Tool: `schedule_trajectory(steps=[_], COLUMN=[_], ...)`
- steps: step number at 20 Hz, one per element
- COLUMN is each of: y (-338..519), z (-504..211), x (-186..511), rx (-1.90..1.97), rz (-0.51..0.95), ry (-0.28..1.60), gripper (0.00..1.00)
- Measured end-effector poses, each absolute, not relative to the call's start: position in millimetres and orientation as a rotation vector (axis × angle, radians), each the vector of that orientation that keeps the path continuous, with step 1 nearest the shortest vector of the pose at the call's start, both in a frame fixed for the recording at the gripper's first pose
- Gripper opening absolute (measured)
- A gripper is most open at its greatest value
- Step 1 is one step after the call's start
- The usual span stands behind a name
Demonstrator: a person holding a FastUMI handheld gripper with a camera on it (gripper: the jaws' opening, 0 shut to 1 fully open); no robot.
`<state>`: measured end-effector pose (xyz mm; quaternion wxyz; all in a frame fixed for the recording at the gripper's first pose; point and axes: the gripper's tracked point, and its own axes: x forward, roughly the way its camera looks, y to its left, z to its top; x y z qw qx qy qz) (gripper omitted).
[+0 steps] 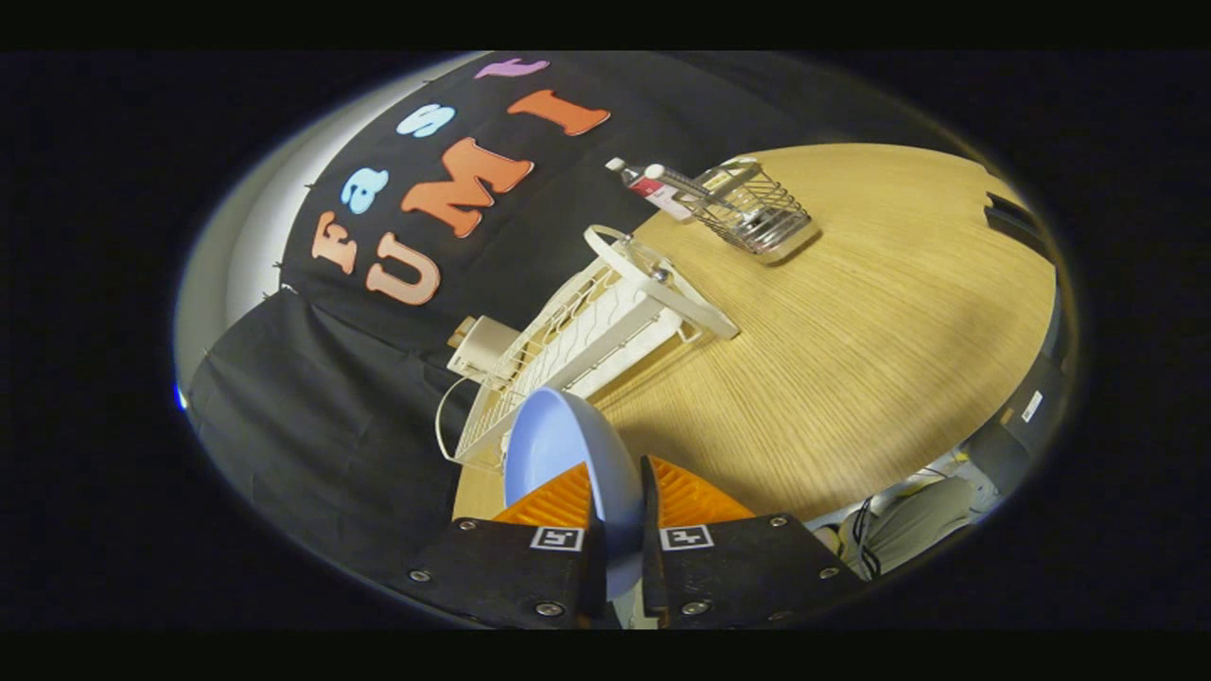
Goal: Take the plate from the dish rack, then take the spoon from the basket and place it into the plate.
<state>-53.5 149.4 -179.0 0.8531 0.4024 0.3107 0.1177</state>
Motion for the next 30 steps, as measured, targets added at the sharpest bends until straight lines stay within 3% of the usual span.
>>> schedule_trajectory(steps=[7,15,17,20,22,28,30], y=[153,144,131,108,87,36,28], z=[-199,-191,-186,-167,-158,-113,-102], x=[-41,-32,-27,-23,-17,5,13], rx=[0.883,0.84,0.793,0.705,0.635,0.385,0.327], rz=[0.204,0.202,0.178,0.15,0.099,-0.022,-0.045], ry=[0.673,0.643,0.604,0.518,0.465,0.281,0.242], gripper=[0.15,0.24,0.31,0.63,0.75,0.97,0.98])
